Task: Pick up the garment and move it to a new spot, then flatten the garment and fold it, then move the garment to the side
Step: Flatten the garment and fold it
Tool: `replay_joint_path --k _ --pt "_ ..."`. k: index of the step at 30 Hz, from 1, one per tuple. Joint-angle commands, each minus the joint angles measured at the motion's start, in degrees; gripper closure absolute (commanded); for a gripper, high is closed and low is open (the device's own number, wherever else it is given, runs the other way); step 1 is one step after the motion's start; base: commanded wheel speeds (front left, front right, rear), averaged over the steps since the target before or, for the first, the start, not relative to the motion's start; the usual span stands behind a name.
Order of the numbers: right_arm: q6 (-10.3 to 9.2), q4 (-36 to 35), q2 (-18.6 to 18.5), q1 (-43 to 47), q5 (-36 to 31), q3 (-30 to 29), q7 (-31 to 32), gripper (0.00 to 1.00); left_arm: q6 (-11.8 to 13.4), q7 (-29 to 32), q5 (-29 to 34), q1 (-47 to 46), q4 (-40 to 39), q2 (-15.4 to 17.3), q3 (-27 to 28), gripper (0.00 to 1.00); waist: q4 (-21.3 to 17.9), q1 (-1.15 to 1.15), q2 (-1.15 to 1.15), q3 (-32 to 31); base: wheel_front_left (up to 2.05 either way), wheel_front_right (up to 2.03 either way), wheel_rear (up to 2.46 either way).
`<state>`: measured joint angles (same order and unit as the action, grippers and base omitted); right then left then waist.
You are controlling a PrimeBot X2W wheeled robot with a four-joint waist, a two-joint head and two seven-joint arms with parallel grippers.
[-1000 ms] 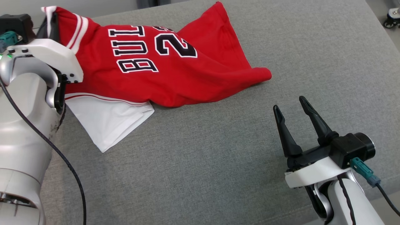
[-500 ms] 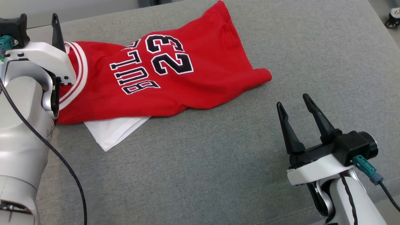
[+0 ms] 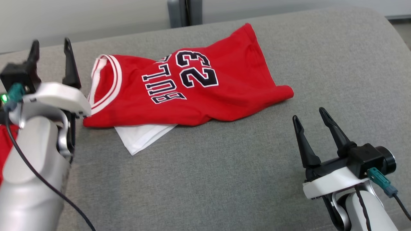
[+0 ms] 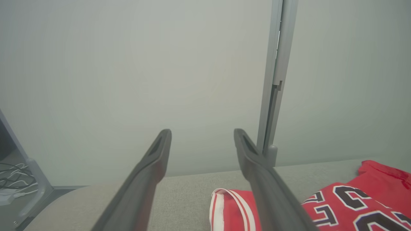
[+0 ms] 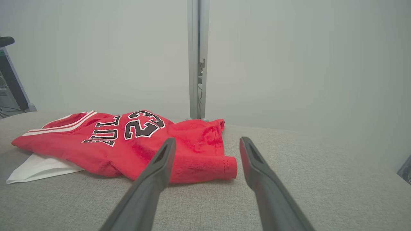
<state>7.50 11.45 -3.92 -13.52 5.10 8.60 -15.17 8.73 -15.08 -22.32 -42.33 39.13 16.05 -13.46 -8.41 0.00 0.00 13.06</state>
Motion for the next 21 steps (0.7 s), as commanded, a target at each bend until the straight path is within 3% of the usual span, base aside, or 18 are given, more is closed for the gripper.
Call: replay_joint_path --k 1,9,15,21 --pt "-0.01 -0.1 -0.5 0.5 -0.1 -0.2 -0.1 0.00 0.5 0.0 0.7 1.2 -1.0 -0.2 0.7 0.00 0.9 0.00 0.00 -1.2 0.00 0.00 0.00" --pt "-0.01 -0.1 -1.7 3.6 -0.1 -1.5 0.0 0.00 0.8 0.0 5.3 16.8 -11.4 -5.9 9.2 0.00 2.9 0.00 0.00 -6.3 0.00 0.00 0.00" --pt "-0.01 0.0 -2.6 5.2 0.1 -1.5 -0.1 0.00 -1.2 0.0 8.7 27.2 -17.2 -10.3 13.8 0.00 4.1 0.00 0.00 -10.2 0.00 0.00 0.00" --pt "-0.01 -0.5 -2.2 5.8 0.8 -1.1 0.0 0.00 -3.3 0.0 11.9 35.0 -21.4 -12.5 16.1 0.00 4.7 0.00 0.00 -12.5 0.00 0.00 0.00"
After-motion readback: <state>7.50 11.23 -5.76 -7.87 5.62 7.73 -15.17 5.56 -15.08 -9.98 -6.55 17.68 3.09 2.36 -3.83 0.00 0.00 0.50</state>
